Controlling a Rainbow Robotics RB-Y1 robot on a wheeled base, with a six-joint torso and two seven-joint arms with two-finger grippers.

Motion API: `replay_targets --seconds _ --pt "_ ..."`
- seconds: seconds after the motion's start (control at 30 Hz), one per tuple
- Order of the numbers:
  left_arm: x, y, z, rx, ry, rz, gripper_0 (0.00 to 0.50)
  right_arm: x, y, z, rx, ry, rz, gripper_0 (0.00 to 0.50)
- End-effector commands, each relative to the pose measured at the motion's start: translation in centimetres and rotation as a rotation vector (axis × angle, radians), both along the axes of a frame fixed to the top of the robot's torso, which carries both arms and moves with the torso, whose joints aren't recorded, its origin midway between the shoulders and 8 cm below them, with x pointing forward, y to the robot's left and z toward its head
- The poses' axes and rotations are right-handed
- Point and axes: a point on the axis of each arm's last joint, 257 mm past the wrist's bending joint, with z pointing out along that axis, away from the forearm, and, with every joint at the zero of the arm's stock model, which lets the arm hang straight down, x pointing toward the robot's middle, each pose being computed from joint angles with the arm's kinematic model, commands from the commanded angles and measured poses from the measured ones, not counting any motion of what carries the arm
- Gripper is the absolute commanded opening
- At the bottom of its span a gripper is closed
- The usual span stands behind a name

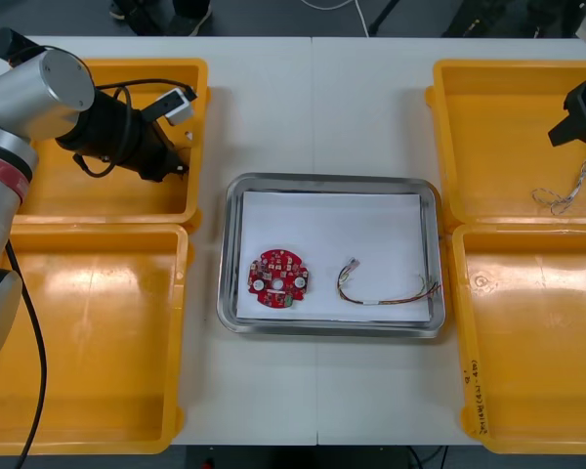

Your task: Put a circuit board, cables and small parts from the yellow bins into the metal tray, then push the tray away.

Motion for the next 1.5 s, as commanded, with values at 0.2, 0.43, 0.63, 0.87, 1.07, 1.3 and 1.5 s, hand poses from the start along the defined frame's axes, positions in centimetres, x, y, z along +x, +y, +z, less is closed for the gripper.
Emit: replay_targets --seconds 0.2,0.43,0.63,0.87,1.07,1.3,1.5 --pt "1.5 -1.3 2.5 0.066 -0.072 -0.047 0.5 1.9 -4.8 3.6 0.055 -0.011 -0.184 0.5" --pt "1.7 -0.7 2.3 0.081 -0.076 -0.03 0.5 1.8 -6.9 2.0 0.122 0.05 -0.284 0.5" --pt "1.8 -0.5 2.1 0.088 -0.076 -0.019 0.389 1.7 -8.2 1.0 0.131 0.076 -0.355 0.5" --pt "1.9 -0.2 2.0 0.093 -0.072 -0.003 0.07 2.9 -9.1 0.8 0.159 0.06 -0.411 0.5" --pt "1.9 0.0 2.1 0.087 -0.068 0.008 0.0 3.8 -9.4 0.5 0.191 0.036 -0.503 0.5" --pt "1.9 0.5 2.8 0.052 -0.062 0.031 0.0 4.8 -9.3 -0.6 0.214 0.02 -0.654 0.5" --pt "1.4 1.7 4.1 0.026 -0.037 0.039 0.0 5.9 -9.0 -2.1 0.289 0.016 -0.754 0.5"
